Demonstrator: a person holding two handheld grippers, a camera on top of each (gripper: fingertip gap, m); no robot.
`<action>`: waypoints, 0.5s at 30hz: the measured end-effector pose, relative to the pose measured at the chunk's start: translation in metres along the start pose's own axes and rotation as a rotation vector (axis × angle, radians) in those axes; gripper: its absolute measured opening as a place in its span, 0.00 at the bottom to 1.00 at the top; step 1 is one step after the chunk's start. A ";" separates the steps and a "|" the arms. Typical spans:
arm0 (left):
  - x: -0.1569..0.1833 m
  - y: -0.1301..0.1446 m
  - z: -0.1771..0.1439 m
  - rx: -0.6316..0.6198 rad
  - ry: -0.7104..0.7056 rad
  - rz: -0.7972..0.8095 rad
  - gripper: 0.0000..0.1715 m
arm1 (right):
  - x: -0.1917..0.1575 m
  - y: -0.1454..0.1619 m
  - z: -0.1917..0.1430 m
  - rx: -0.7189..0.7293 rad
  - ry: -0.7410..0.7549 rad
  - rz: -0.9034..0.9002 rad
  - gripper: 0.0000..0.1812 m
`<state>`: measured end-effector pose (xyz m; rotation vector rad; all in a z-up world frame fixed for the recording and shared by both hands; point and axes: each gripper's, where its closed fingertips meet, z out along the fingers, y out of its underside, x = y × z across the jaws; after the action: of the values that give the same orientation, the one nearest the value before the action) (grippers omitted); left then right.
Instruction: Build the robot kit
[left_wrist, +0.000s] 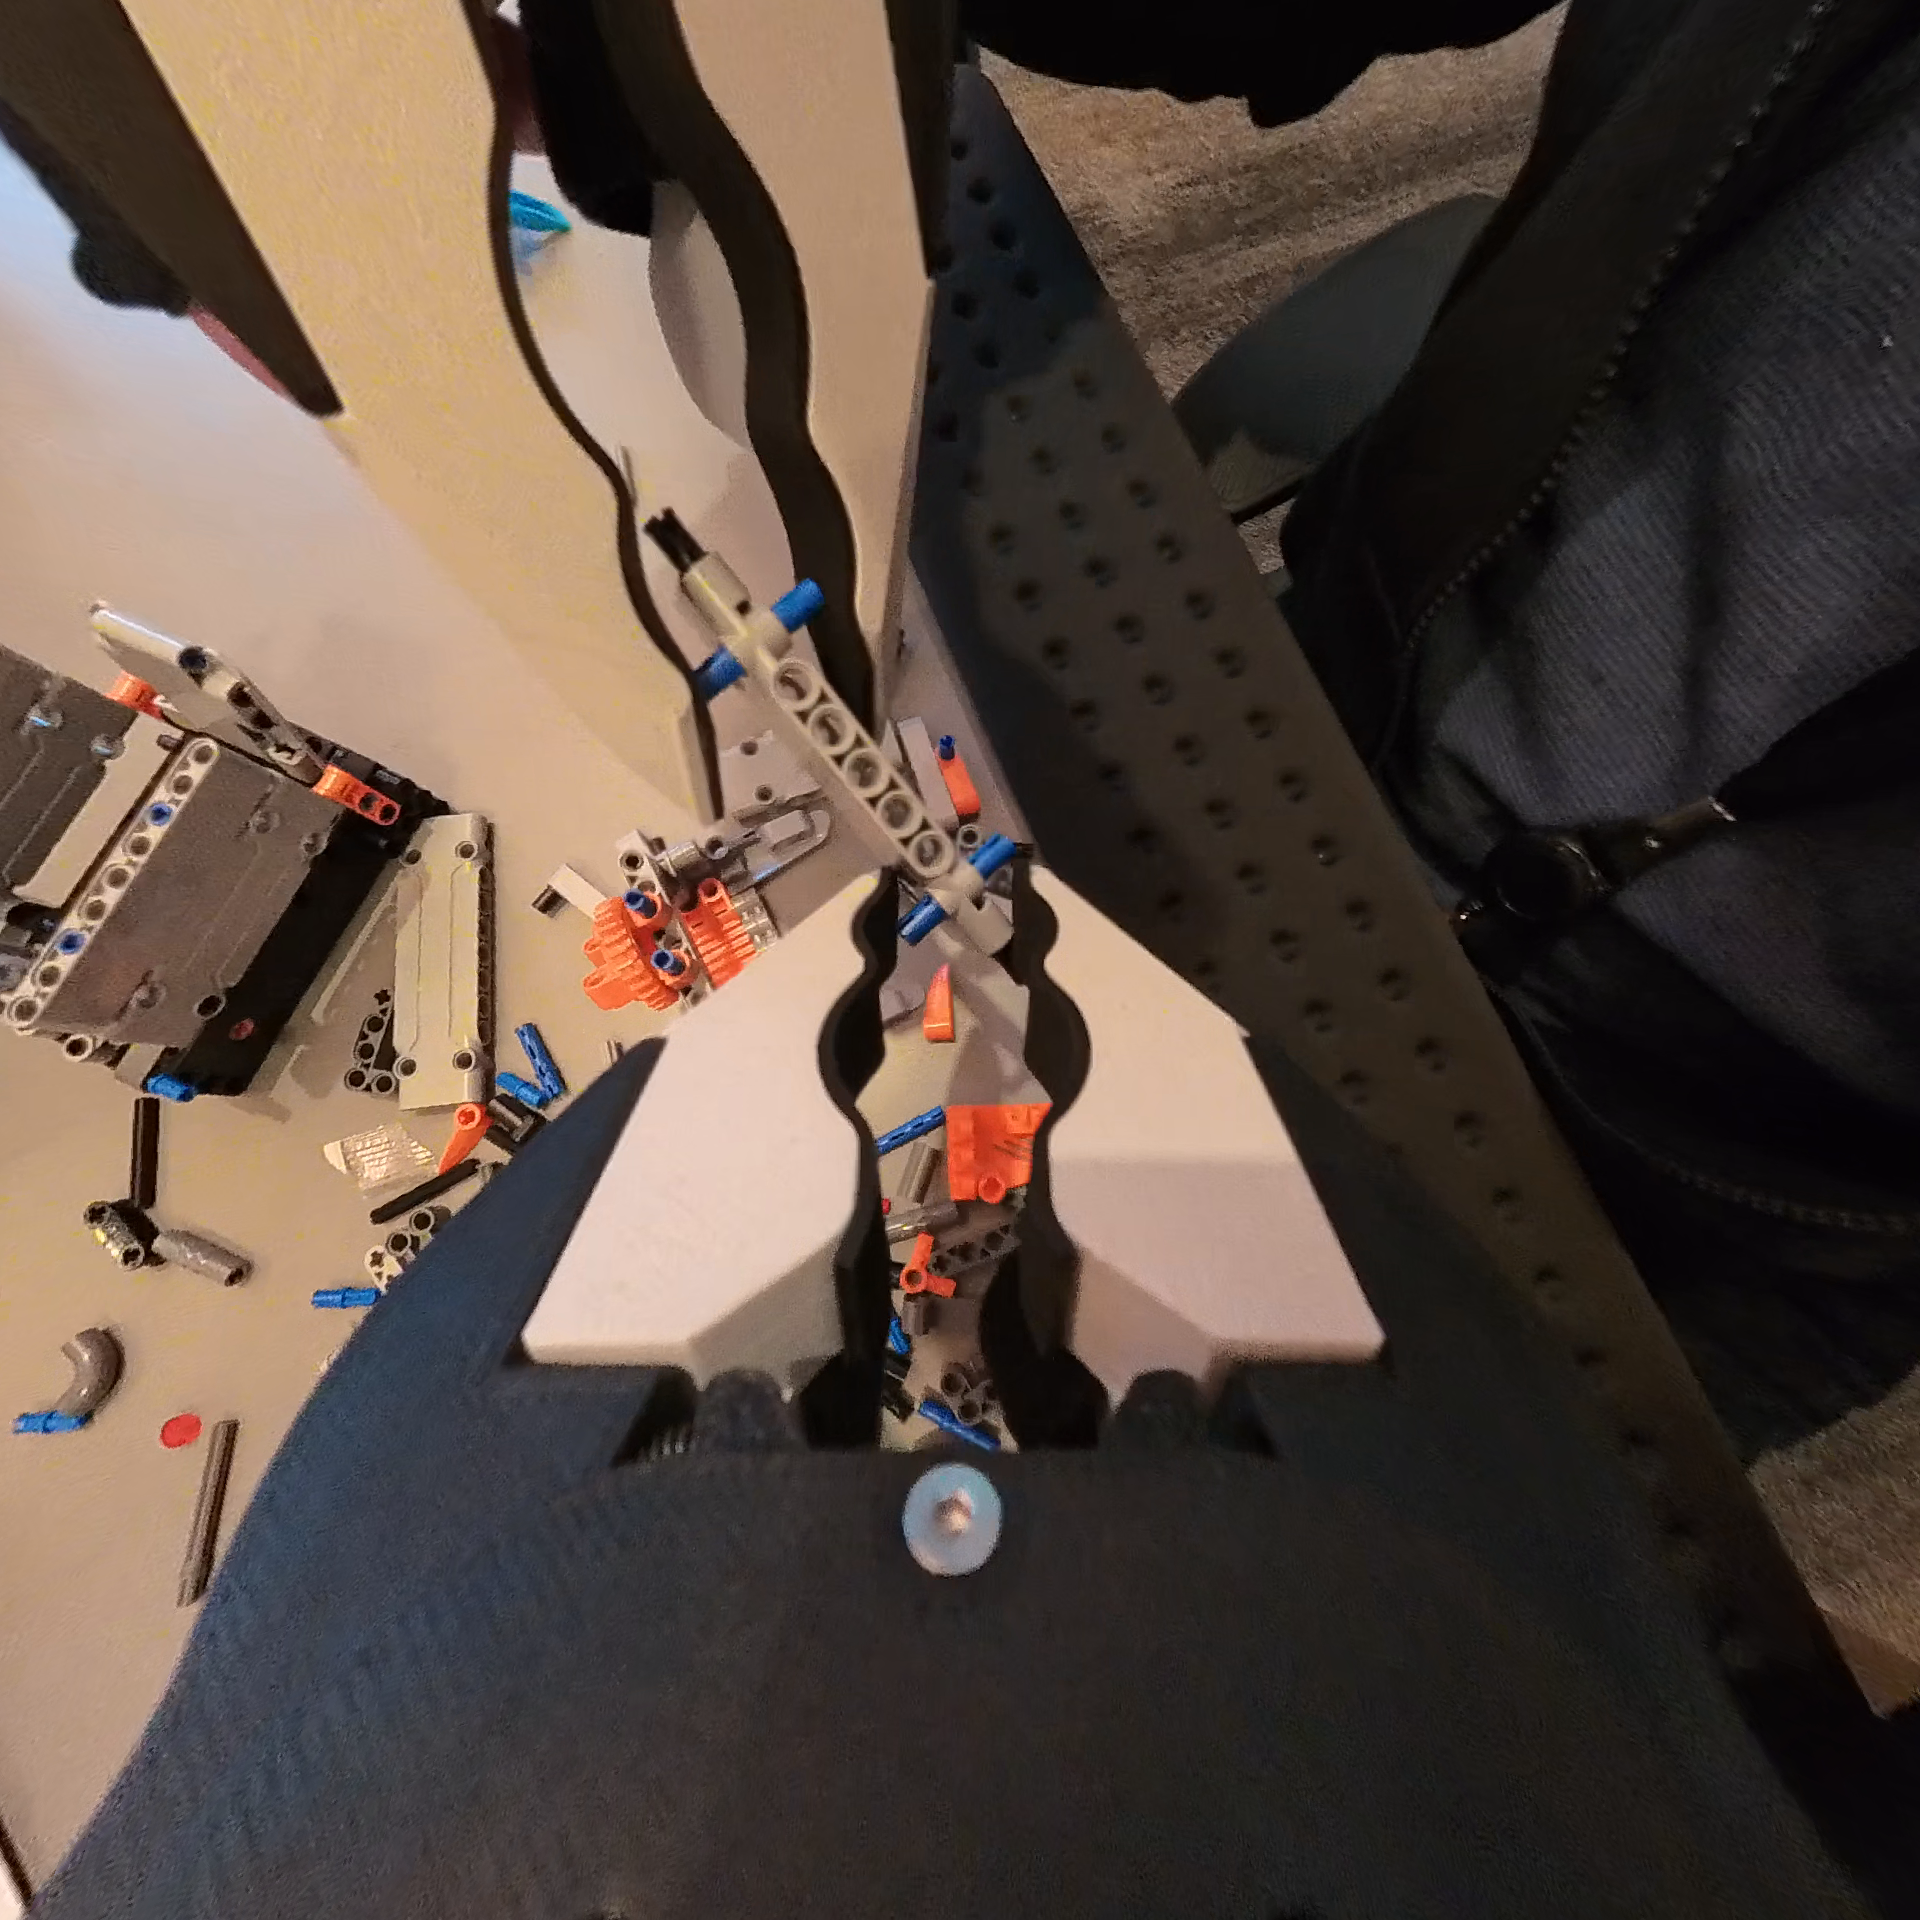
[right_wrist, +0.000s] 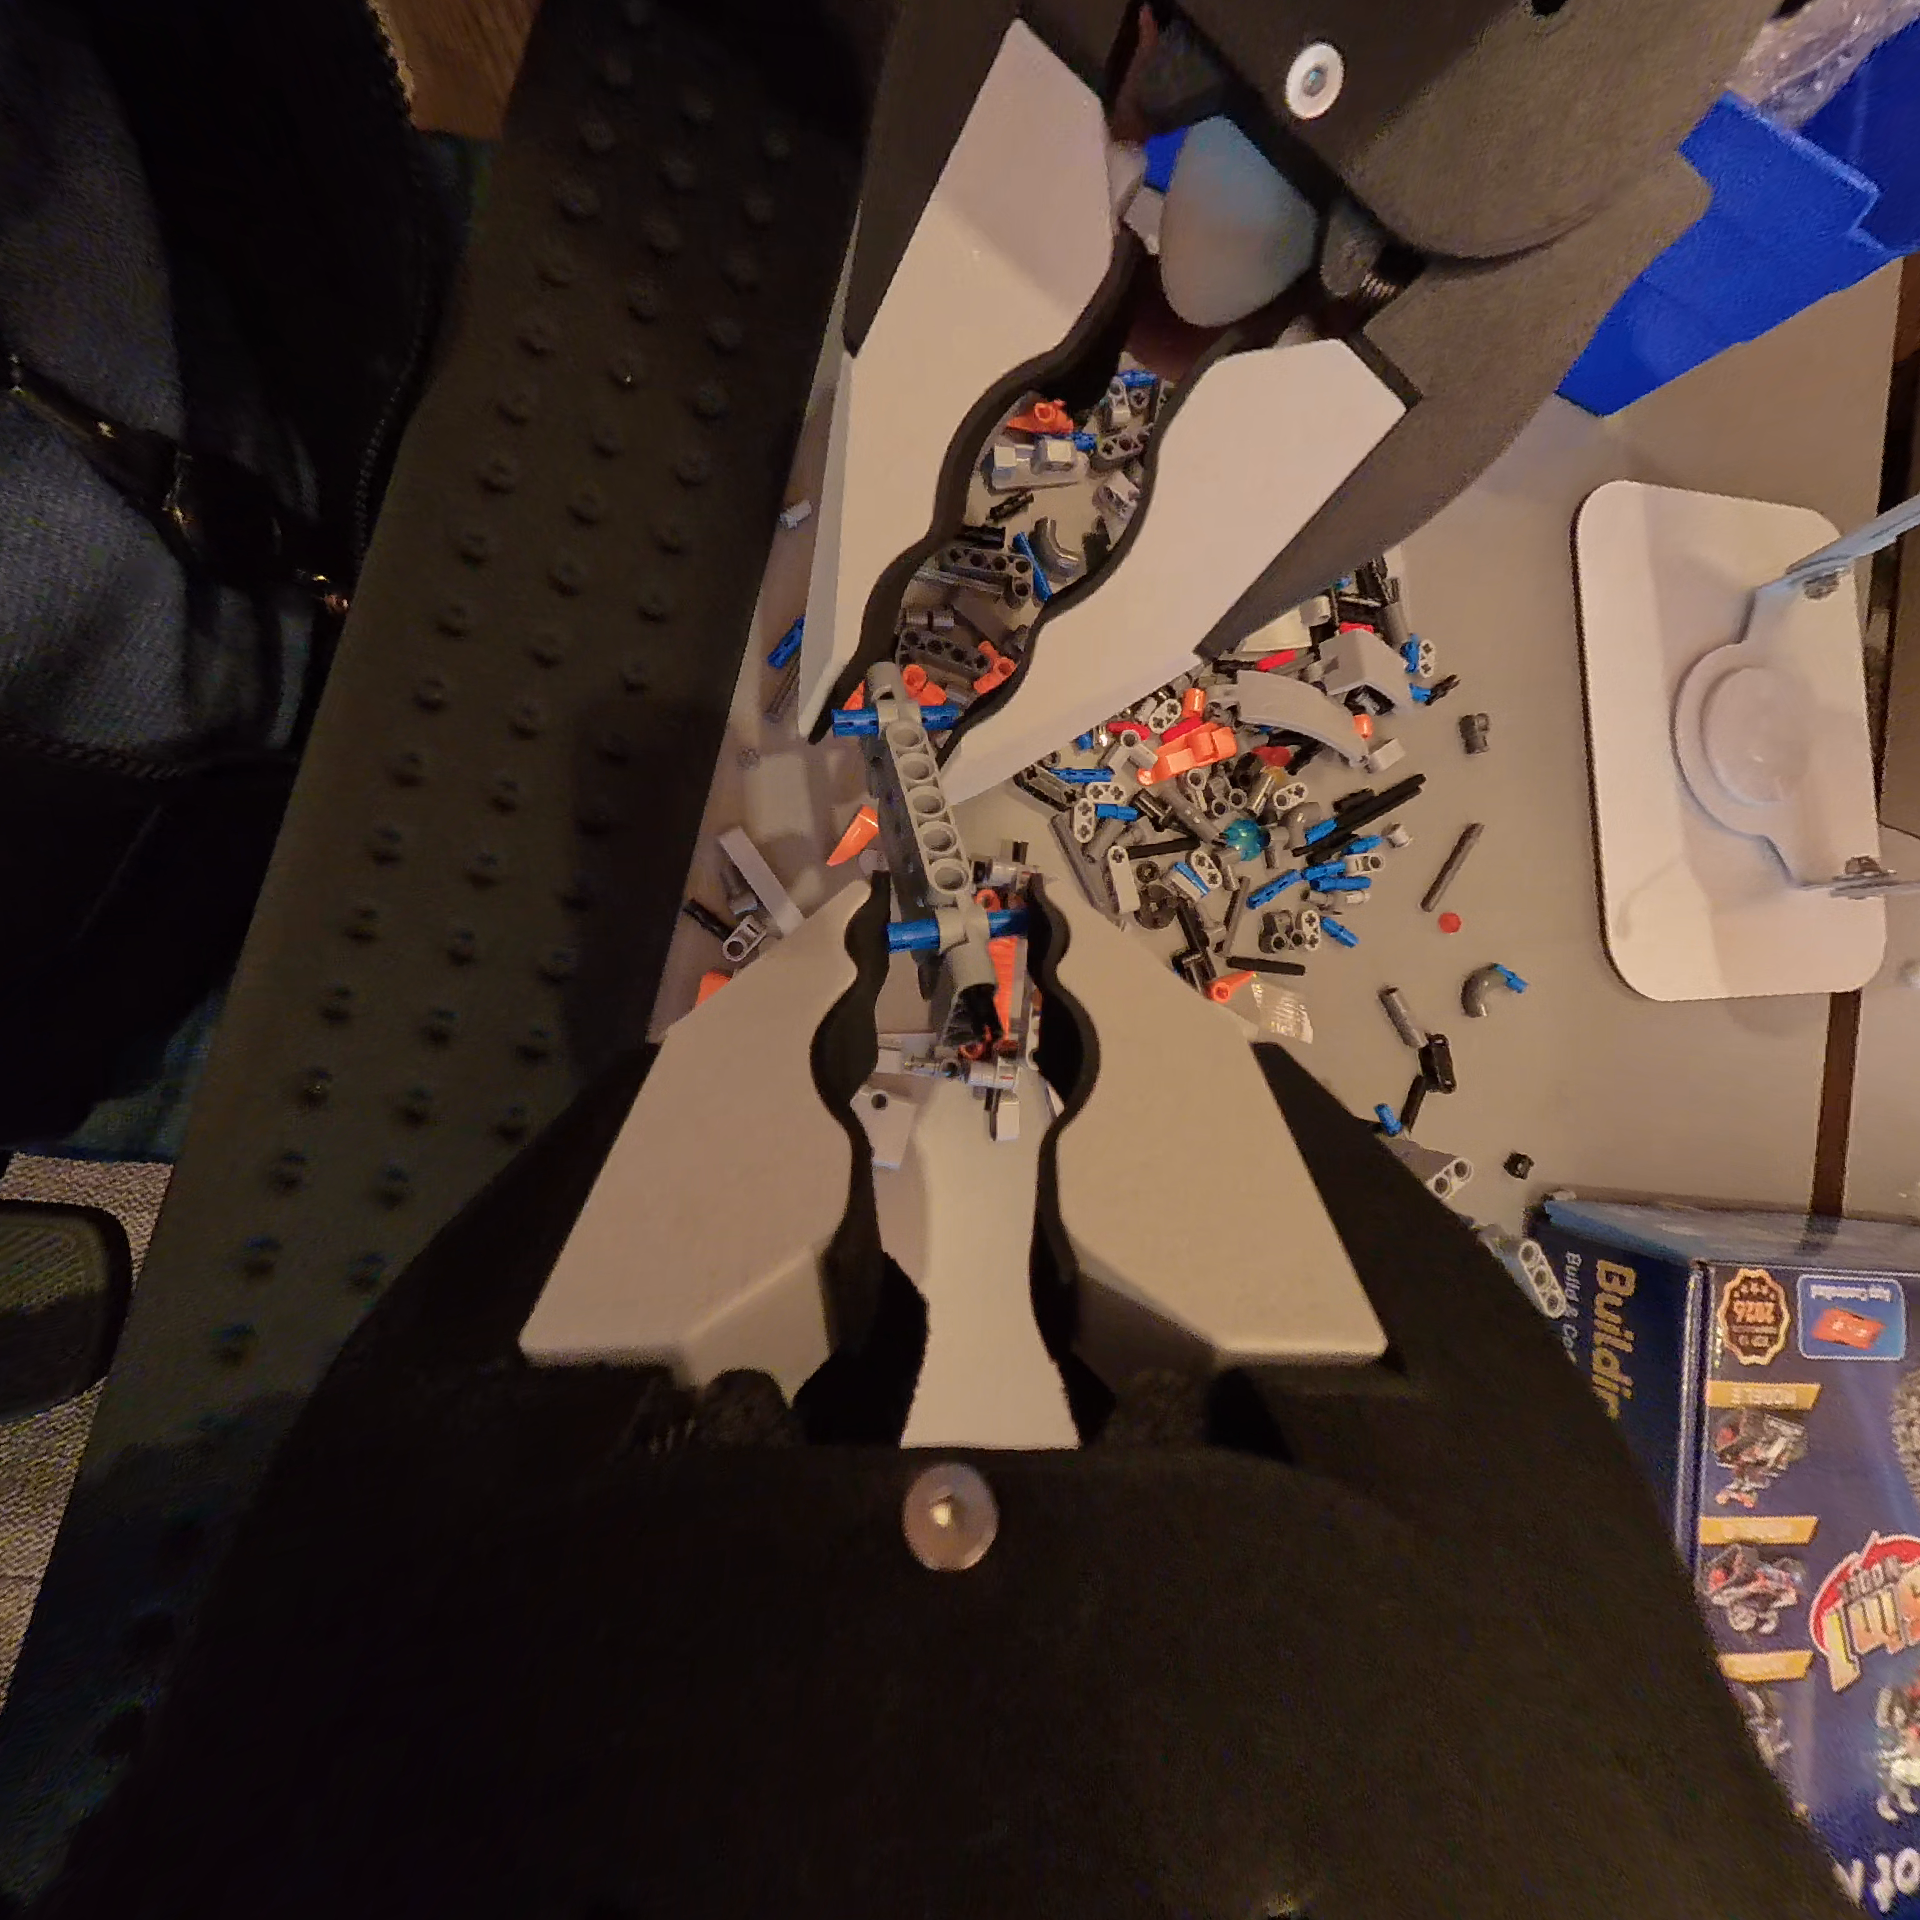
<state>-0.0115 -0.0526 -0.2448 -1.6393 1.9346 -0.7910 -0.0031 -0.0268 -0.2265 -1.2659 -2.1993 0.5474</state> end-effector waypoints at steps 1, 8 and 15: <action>0.000 0.000 0.000 -0.009 0.008 0.004 0.11 | 0.000 0.000 0.000 0.007 -0.004 0.005 0.13; -0.022 0.000 -0.006 -0.011 -0.062 -0.049 0.12 | 0.015 0.015 0.000 0.075 -0.003 0.170 0.13; -0.054 0.011 -0.013 0.124 -0.177 -0.225 0.19 | 0.038 0.023 -0.002 0.297 -0.017 0.416 0.13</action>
<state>-0.0188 0.0031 -0.2435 -1.8060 1.5686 -0.8041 -0.0028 0.0172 -0.2289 -1.5569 -1.7820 1.0068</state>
